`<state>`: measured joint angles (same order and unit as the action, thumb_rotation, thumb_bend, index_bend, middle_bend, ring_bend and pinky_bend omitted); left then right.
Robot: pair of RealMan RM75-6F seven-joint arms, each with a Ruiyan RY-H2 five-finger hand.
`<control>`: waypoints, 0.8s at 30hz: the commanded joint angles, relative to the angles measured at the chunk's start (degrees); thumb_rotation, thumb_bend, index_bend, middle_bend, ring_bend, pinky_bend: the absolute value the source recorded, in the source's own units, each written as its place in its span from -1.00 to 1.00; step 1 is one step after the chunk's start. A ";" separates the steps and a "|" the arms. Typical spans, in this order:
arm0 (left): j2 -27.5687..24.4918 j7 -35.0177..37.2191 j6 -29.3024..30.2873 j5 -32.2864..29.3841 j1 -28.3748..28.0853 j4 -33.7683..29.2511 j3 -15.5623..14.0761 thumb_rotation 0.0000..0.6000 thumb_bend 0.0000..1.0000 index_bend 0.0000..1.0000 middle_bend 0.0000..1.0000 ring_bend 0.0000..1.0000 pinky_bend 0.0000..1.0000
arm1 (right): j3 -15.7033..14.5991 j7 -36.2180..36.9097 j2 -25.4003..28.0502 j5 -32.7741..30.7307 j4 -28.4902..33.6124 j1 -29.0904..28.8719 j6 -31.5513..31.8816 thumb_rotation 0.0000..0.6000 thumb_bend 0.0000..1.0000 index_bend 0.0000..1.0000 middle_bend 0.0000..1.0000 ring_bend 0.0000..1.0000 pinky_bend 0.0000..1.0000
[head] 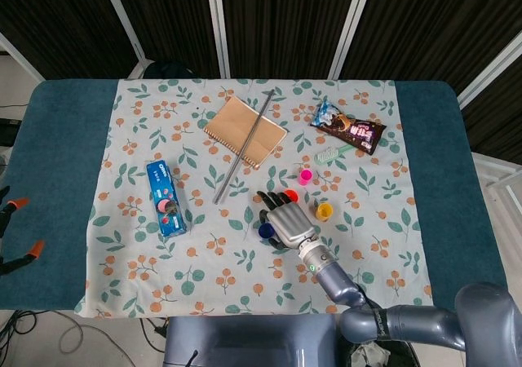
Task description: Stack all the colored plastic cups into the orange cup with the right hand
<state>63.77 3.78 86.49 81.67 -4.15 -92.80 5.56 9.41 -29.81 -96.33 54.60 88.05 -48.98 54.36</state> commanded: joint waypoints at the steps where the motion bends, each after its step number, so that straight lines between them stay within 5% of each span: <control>1: 0.00 0.00 0.05 0.02 0.01 0.03 0.01 1.00 -0.56 -0.58 -0.98 -1.00 -1.00 | 0.17 0.12 -0.01 -0.06 0.07 -0.10 -0.05 1.00 -0.19 -0.03 -1.00 -0.81 -0.74; 11: -0.09 0.21 0.08 0.01 0.04 -0.03 0.05 1.00 -0.56 -0.58 -0.98 -1.00 -1.00 | 2.69 -1.31 3.63 -0.91 3.72 -1.05 0.74 1.00 -0.19 -0.03 -1.00 -0.81 -0.74; 18: -0.14 0.43 0.10 -0.01 0.04 0.00 0.11 1.00 -0.56 -0.58 -0.98 -1.00 -1.00 | 6.61 -3.96 9.28 -6.80 5.65 -2.65 0.80 1.00 -0.19 -0.03 -1.00 -0.81 -0.74; 24: -0.07 0.32 -0.02 -0.13 -0.01 0.10 0.13 1.00 -0.56 -0.58 -0.98 -1.00 -1.00 | 6.97 -6.52 12.41 -12.07 5.73 -3.87 0.26 1.00 -0.19 -0.03 -1.00 -0.81 -0.74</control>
<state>63.70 4.10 86.47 81.54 -4.15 -92.70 5.69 16.19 -35.51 -84.82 43.58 93.62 -52.35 54.83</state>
